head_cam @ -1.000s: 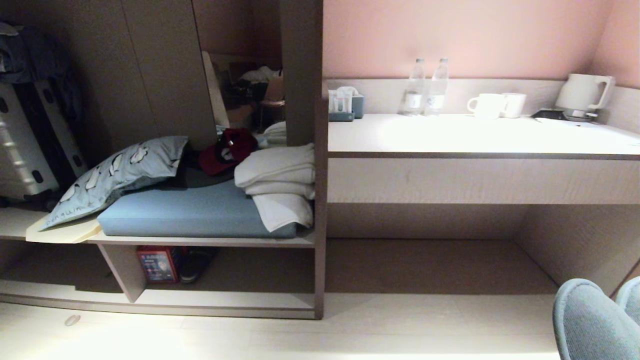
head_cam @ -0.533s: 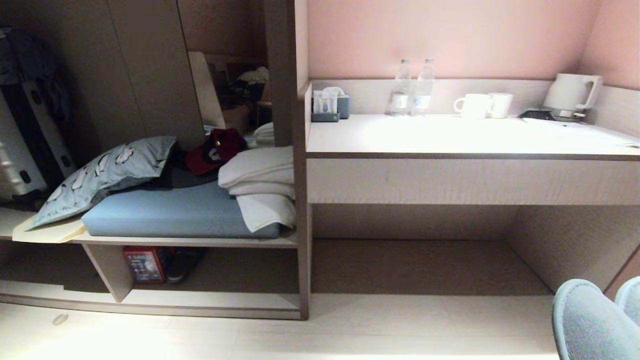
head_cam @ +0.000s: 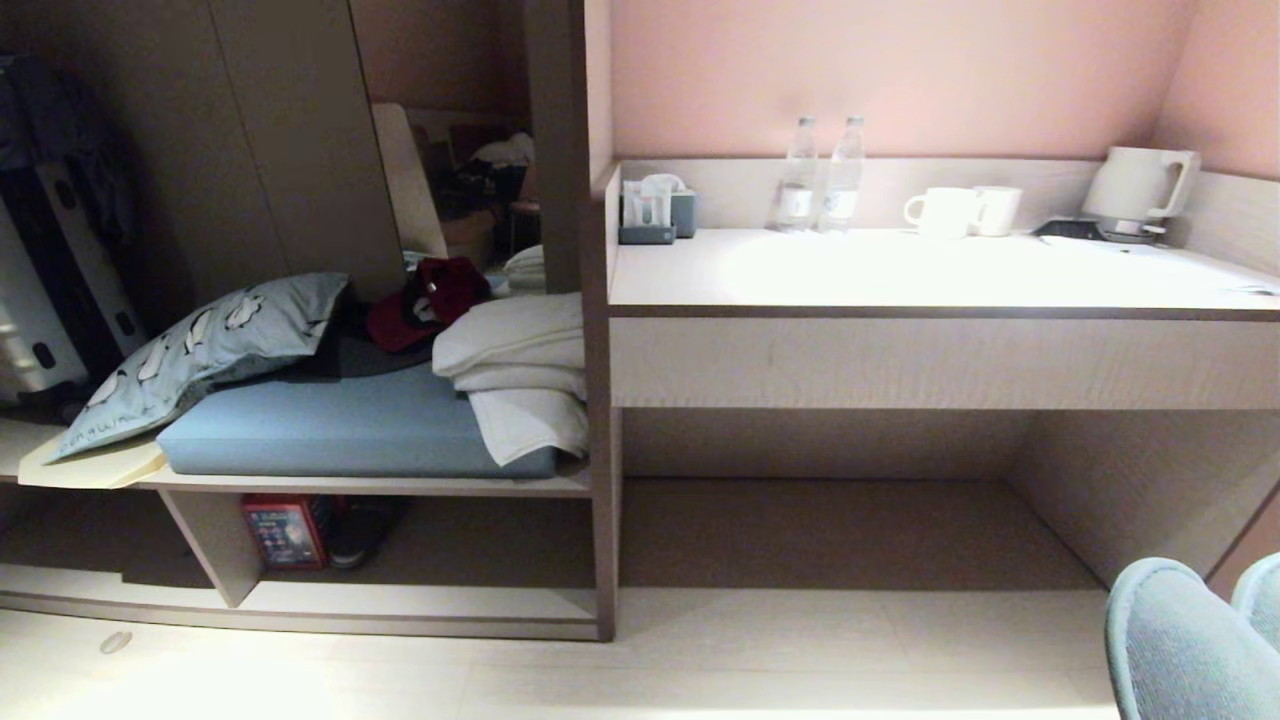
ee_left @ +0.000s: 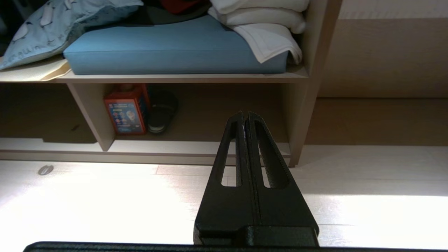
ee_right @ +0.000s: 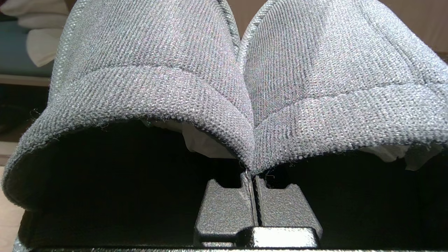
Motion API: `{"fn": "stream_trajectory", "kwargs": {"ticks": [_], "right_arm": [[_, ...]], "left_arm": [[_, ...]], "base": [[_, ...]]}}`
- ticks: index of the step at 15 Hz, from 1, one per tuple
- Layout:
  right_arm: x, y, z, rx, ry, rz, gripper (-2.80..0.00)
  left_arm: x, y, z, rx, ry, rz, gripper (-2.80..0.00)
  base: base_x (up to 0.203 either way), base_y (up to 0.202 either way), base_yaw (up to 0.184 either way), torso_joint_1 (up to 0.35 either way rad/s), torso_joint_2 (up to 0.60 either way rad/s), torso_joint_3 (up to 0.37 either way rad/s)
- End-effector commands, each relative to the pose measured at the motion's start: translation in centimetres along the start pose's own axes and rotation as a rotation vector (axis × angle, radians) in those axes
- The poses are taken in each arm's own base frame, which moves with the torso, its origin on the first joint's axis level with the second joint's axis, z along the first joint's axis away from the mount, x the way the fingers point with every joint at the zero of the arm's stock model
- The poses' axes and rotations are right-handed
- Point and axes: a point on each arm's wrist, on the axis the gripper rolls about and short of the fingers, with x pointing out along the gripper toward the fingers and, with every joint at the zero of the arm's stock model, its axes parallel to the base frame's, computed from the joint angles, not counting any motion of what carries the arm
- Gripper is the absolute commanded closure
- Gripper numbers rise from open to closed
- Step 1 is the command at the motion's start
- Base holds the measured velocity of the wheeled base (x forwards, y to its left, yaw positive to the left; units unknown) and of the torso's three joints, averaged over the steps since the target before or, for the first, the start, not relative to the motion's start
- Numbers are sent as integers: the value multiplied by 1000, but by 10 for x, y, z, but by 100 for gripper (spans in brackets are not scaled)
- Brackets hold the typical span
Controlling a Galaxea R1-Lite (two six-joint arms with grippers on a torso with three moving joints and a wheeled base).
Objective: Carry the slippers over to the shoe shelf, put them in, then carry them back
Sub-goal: Place the slippers on the floor
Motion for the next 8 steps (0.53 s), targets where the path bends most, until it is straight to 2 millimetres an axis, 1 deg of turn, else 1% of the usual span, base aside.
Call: {"fn": "stream_trajectory", "kwargs": {"ticks": [1,3,8], "right_arm": [[0,0,0,0,1,1,0],[0,0,0,0,1,1,0],[0,0,0,0,1,1,0]], "left_arm": [[0,0,0,-1,1,0,0],[0,0,0,1,1,0,0],[0,0,0,1,1,0,0]], "base": [[0,0,0,0,0,0],[0,0,0,4,1,-96],[0,0,0,3,1,-181]]}}
